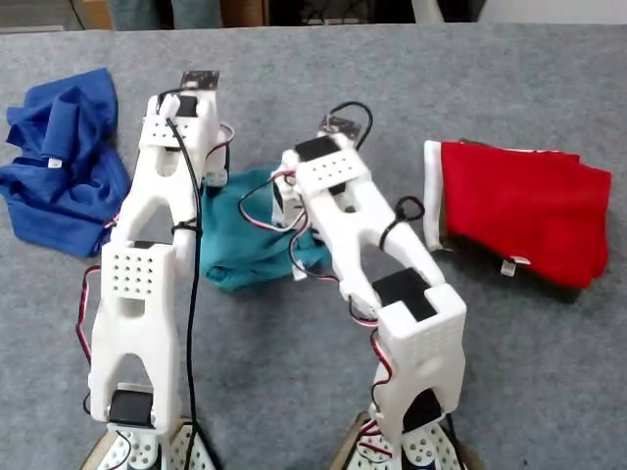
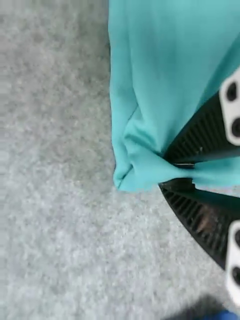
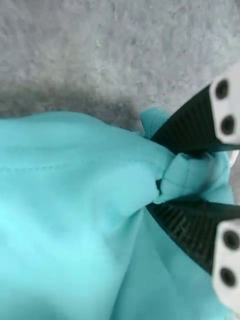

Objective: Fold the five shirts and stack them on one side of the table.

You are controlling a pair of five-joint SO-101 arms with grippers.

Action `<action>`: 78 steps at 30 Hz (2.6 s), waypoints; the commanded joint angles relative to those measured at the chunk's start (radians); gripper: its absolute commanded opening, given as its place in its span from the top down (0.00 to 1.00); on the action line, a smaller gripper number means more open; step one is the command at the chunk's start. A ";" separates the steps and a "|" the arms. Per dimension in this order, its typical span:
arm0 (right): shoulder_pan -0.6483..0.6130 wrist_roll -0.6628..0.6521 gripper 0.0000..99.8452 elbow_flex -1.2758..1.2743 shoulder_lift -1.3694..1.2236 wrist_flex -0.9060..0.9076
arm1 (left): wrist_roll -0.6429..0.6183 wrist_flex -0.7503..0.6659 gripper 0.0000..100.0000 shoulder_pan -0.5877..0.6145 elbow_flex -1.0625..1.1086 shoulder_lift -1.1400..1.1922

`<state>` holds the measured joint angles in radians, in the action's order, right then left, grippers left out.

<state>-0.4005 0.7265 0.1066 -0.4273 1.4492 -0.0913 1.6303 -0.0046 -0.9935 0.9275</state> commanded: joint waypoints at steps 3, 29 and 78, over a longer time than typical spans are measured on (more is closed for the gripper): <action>0.063 -0.018 0.99 0.174 0.012 0.115 | -0.086 0.037 0.97 0.001 -0.219 -0.025; 0.586 -0.677 0.99 0.687 0.012 0.313 | -0.264 0.129 0.74 0.182 -0.377 -0.025; 1.091 -0.859 0.86 0.568 0.171 0.302 | 0.133 0.129 0.79 0.506 -0.160 -0.035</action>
<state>0.6905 -0.1511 0.6882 -0.2846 1.7591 0.0176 1.7515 0.4450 -1.1515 0.9275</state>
